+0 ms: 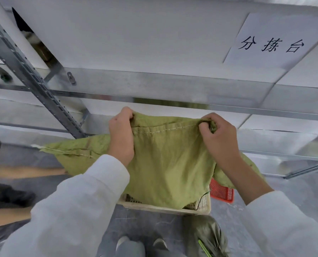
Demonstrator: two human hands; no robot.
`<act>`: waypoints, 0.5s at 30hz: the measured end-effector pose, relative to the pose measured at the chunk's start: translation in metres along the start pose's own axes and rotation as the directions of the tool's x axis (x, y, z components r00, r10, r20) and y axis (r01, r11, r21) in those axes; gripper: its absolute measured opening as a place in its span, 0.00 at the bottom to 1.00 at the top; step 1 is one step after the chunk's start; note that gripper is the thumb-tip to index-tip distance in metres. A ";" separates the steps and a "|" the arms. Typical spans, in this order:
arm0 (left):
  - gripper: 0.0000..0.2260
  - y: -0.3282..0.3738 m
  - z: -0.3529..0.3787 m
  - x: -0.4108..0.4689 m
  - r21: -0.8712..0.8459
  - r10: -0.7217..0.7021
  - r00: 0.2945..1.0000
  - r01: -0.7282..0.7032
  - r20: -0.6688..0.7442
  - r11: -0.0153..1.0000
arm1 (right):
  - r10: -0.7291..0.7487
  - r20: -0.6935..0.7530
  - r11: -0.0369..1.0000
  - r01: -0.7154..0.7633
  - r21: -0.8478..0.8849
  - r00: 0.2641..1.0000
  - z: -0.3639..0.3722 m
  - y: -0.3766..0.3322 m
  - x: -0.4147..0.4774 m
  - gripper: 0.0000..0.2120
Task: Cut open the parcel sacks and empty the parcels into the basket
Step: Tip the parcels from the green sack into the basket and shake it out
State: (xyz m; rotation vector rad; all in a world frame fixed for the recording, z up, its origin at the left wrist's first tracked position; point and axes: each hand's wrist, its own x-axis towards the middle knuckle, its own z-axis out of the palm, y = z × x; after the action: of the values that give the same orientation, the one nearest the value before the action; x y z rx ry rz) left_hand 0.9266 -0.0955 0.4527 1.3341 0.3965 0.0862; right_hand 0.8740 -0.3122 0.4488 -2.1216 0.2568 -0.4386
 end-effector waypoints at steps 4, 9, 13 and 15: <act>0.12 -0.022 0.009 -0.014 0.564 -0.268 0.960 0.180 0.076 0.806 | 0.142 0.298 0.968 -0.069 -0.241 0.944 0.010 0.012 0.000 0.07; 0.12 -0.024 0.005 -0.017 0.370 -0.270 0.963 0.248 0.009 0.895 | 0.073 0.088 0.994 -0.066 -0.085 0.993 0.002 0.003 -0.002 0.08; 0.09 0.021 0.006 0.005 0.118 -0.108 0.992 0.100 0.061 0.988 | 0.033 -0.130 0.994 -0.019 0.106 0.991 -0.013 -0.016 -0.004 0.11; 0.06 0.033 0.015 0.004 0.100 -0.034 0.997 0.027 0.068 0.995 | 0.015 -0.152 0.990 0.006 0.141 0.988 -0.015 -0.025 -0.006 0.12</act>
State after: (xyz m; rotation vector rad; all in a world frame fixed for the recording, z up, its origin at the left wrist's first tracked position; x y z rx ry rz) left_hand 0.9403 -0.1003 0.4866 1.4244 0.3661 -0.0056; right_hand 0.8631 -0.3077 0.4764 -1.9515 0.3092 -0.6003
